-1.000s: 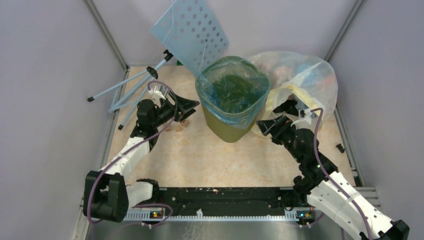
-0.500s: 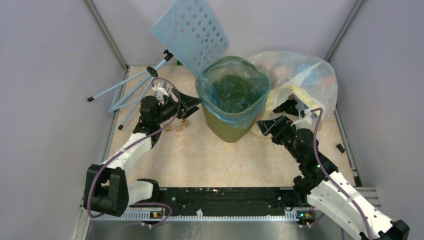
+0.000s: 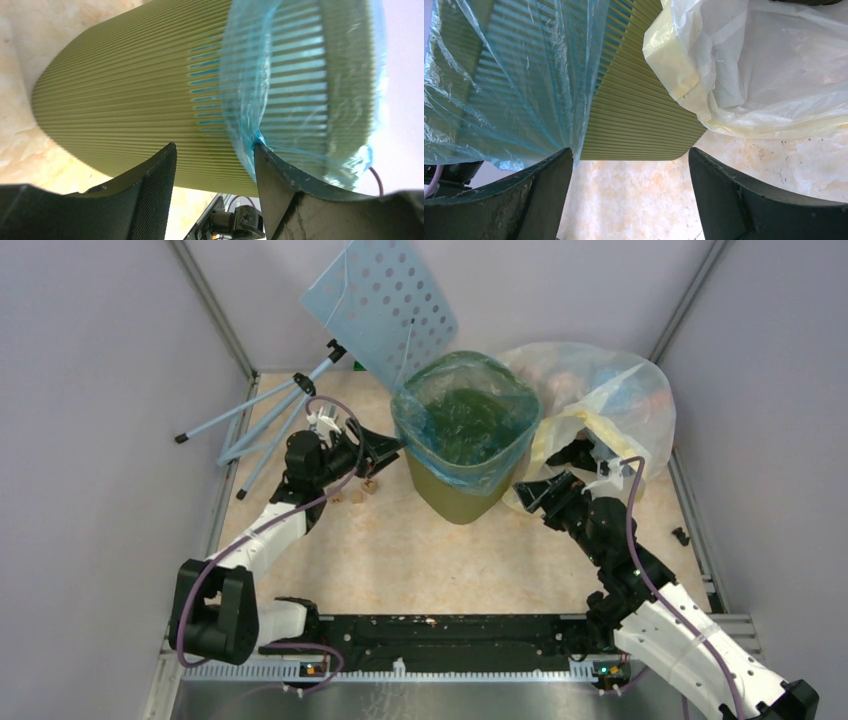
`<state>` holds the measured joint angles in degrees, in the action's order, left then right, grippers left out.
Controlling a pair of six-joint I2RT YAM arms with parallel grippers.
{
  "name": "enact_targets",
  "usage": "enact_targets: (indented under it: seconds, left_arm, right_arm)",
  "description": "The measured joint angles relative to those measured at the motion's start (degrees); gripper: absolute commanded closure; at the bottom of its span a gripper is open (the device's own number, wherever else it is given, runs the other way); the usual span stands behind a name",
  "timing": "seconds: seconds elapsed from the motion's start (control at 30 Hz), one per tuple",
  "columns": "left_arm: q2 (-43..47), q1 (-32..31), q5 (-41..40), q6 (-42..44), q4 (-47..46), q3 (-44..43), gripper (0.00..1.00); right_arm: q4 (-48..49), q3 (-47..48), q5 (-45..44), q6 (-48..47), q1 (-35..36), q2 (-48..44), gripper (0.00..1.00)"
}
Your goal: Put the trash bags into the trash bin
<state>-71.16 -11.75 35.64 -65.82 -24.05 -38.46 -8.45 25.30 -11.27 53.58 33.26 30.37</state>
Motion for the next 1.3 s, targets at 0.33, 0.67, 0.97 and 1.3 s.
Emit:
enact_targets:
  seconds: [0.33,0.67,0.97,1.3]
  left_arm:
    - [-4.9,-0.3,-2.7,3.2,-0.1,5.4,0.39]
    - [2.8,-0.3,-4.4,6.5,3.6,6.0,0.22]
    - [5.9,-0.4,-0.6,2.4,-2.4,6.6,0.25]
    - [-2.6,-0.4,0.1,1.6,-5.2,4.7,0.37]
  right_arm:
    - [-1.0,1.3,-0.7,-1.3,0.0,1.0,0.22]
    - [-1.8,10.8,-0.2,-6.1,0.0,7.5,0.51]
    - [1.4,11.2,1.7,-4.6,-1.7,13.4,0.63]
    - [4.6,11.2,3.9,-3.5,-2.6,14.9,0.66]
